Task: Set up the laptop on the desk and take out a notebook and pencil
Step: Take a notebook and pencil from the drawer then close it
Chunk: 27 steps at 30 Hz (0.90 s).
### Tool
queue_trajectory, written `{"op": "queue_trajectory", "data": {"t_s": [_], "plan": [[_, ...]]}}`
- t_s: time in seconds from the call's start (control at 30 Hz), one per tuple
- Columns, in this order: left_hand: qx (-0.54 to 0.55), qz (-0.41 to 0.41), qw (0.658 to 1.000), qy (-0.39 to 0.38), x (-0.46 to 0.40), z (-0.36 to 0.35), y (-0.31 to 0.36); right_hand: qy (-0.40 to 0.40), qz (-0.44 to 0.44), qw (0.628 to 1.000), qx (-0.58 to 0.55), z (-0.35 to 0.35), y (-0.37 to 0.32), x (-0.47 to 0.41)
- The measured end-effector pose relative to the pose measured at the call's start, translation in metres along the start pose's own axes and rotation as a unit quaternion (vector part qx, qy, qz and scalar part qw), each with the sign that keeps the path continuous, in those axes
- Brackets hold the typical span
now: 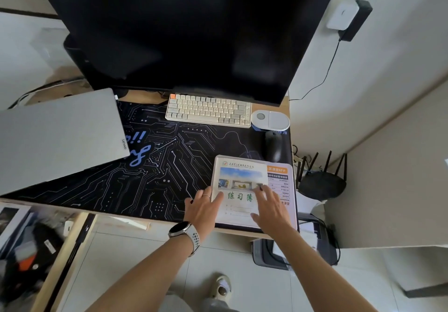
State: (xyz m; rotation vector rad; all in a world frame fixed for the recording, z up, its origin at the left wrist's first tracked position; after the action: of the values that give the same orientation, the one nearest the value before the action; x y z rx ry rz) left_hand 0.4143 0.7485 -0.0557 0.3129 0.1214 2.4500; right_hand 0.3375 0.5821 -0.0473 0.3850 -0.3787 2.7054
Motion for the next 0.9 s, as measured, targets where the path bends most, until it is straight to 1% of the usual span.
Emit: {"op": "queue_trajectory", "data": {"t_s": [0.1, 0.17, 0.23, 0.27, 0.33, 0.4, 0.47, 0.53, 0.6, 0.7, 0.77, 0.9], "plan": [[-0.015, -0.027, 1.0, 0.004, 0.002, -0.001, -0.002, -0.019, 0.0, 1.0, 0.012, -0.01, -0.003, 0.004], [-0.023, -0.049, 0.998, -0.015, 0.002, -0.004, 0.0, -0.018, -0.001, 1.0, 0.016, -0.01, -0.004, 0.005], [-0.019, -0.053, 0.997, -0.046, 0.0, -0.007, 0.002, -0.022, 0.0, 1.0, 0.019, -0.01, -0.005, 0.004], [-0.015, -0.051, 0.997, -0.049, -0.002, -0.005, 0.003, -0.026, 0.0, 0.999, 0.021, -0.009, -0.005, 0.003], [-0.001, -0.05, 0.998, -0.037, -0.007, 0.001, 0.004, -0.029, 0.0, 0.999, 0.03, -0.006, -0.007, -0.001], [0.022, -0.043, 0.999, -0.003, -0.012, 0.013, 0.001, -0.014, -0.003, 0.999, 0.035, 0.0, -0.008, -0.005], [0.055, -0.011, 0.998, 0.039, -0.015, 0.025, -0.008, 0.011, -0.012, 0.999, 0.03, 0.009, -0.011, -0.009], [0.108, 0.052, 0.991, 0.067, -0.012, 0.035, -0.026, 0.026, -0.01, 0.999, 0.022, 0.015, -0.017, -0.014], [0.135, 0.103, 0.982, 0.081, -0.005, 0.041, -0.047, 0.033, 0.004, 0.999, 0.018, 0.019, -0.028, -0.019], [0.162, 0.149, 0.971, 0.094, 0.013, 0.044, -0.083, 0.024, 0.017, 1.0, 0.003, 0.022, -0.051, -0.028], [0.166, 0.185, 0.964, 0.1, 0.028, 0.047, -0.112, 0.015, 0.035, 0.999, 0.004, 0.021, -0.072, -0.034], [0.153, 0.26, 0.948, 0.104, 0.07, 0.058, -0.167, 0.002, 0.099, 0.995, 0.008, 0.016, -0.131, -0.044]]}}
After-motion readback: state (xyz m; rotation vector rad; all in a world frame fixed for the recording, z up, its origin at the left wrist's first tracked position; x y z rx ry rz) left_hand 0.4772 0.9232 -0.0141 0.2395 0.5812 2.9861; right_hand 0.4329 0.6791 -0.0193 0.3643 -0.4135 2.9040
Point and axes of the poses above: each hand's wrist, its own x-axis away from the middle knuckle, its own z-axis out of the back of the hand, y = z × x, the point moved 6 cm from there along -x, towards the middle knuckle, and after that the axes turned 2 degrees about -z, right-handed, at the moved point
